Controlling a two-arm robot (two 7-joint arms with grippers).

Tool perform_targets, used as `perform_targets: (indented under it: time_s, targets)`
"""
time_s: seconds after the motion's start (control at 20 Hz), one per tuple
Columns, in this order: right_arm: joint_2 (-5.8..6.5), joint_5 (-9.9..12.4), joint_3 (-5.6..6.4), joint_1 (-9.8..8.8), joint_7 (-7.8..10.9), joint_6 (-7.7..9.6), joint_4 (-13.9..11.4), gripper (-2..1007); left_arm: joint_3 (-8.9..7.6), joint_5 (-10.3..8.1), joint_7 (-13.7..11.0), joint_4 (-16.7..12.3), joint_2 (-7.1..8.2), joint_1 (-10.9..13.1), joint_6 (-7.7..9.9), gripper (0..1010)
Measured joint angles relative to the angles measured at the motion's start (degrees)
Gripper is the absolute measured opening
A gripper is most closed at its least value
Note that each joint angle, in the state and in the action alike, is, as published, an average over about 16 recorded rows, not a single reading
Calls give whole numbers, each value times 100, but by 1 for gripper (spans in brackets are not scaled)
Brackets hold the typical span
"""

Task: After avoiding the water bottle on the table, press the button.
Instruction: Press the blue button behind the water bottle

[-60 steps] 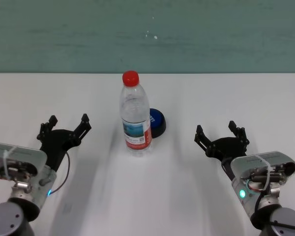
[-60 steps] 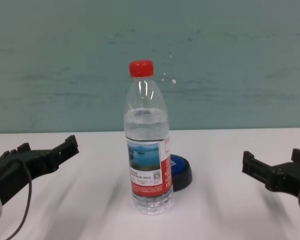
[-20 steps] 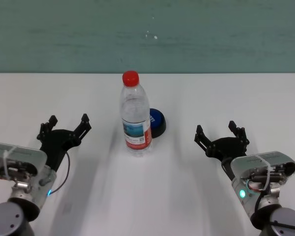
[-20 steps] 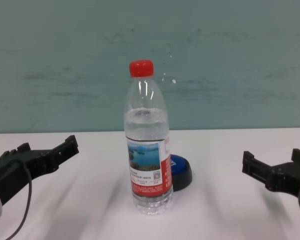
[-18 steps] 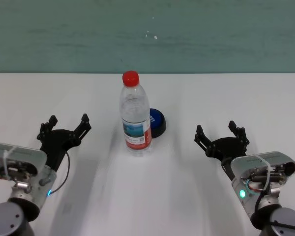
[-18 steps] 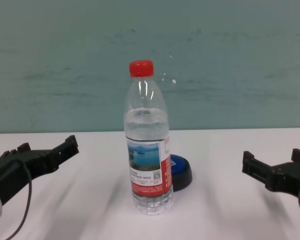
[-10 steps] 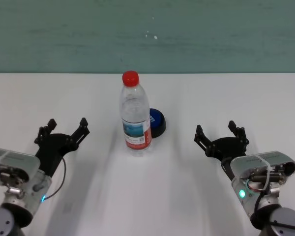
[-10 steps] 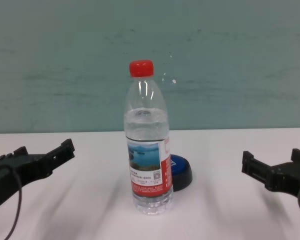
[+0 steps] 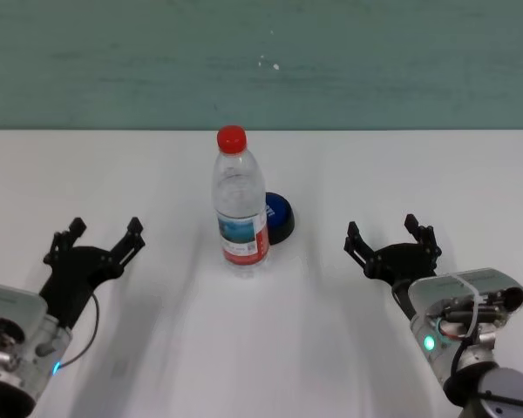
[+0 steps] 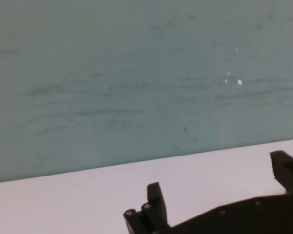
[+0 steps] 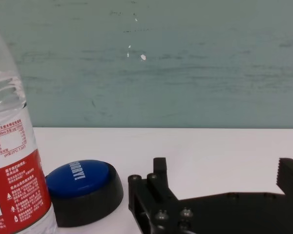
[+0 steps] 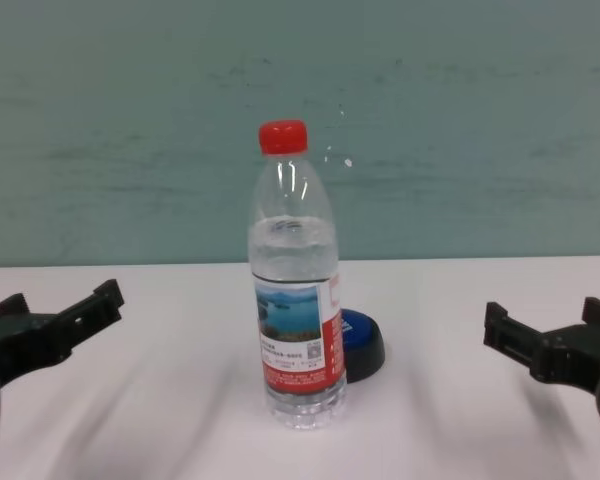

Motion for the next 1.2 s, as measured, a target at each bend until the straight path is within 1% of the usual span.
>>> perform_targets:
  time_s: [0.25,0.5,0.9,1.2]
  targets:
    - [0,0,0,0,0,0,0,1004,-119,-22,-110,-138,21,151,-69,1010]
    - [0,0,0,0,0,0,0,1004,-200,-43,-186,-221,38,239,-127,1010]
    - [0,0,0,0,0,0,0,1004,-269,-109,-294,-348,83,343,-208,1010]
    - [0,0,0,0,0,0,0,1004,-296,-180,-398,-502,159,469,-293,1010]
